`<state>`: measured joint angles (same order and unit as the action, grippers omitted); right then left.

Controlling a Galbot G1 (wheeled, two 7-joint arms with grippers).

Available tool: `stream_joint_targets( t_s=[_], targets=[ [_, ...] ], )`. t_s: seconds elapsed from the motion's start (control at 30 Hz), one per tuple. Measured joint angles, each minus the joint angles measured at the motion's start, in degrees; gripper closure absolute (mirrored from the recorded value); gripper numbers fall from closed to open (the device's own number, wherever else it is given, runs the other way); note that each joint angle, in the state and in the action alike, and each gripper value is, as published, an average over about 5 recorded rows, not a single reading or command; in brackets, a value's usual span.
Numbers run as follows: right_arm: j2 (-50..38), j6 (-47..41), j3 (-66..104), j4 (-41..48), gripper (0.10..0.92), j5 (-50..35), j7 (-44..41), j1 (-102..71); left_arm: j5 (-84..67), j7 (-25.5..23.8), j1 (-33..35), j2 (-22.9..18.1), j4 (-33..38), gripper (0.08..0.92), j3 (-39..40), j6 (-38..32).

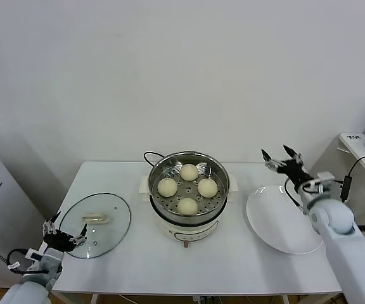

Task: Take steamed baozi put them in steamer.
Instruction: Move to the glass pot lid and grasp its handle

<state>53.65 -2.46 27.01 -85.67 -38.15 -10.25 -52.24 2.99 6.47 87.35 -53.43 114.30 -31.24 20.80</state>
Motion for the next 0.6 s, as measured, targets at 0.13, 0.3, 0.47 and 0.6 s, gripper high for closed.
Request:
stream_joint_targets(
  t_s=[0.13,0.3,0.47,0.6],
  targets=[
    [3.2,0.7,5.2,0.0,0.203,2.2,-0.9,-4.8,12.2,-1.1,0.4,-0.7,-1.5,0.177,0.5,-4.0],
    [6.7,1.7,10.0,0.2,0.203,4.6,-2.3,-9.2,27.3,-1.4,0.1,-1.9,-3.9,0.177,1.0,-9.1],
    [9.4,2.7,12.8,0.6,0.203,6.4,-3.5,-11.8,40.9,-1.3,-0.7,-3.6,-6.6,0.177,1.1,-13.2],
    [11.0,3.4,14.1,0.8,0.203,7.5,-4.2,-13.1,50.0,-0.9,-1.7,-5.0,-8.8,0.177,0.8,-15.6]
  ],
)
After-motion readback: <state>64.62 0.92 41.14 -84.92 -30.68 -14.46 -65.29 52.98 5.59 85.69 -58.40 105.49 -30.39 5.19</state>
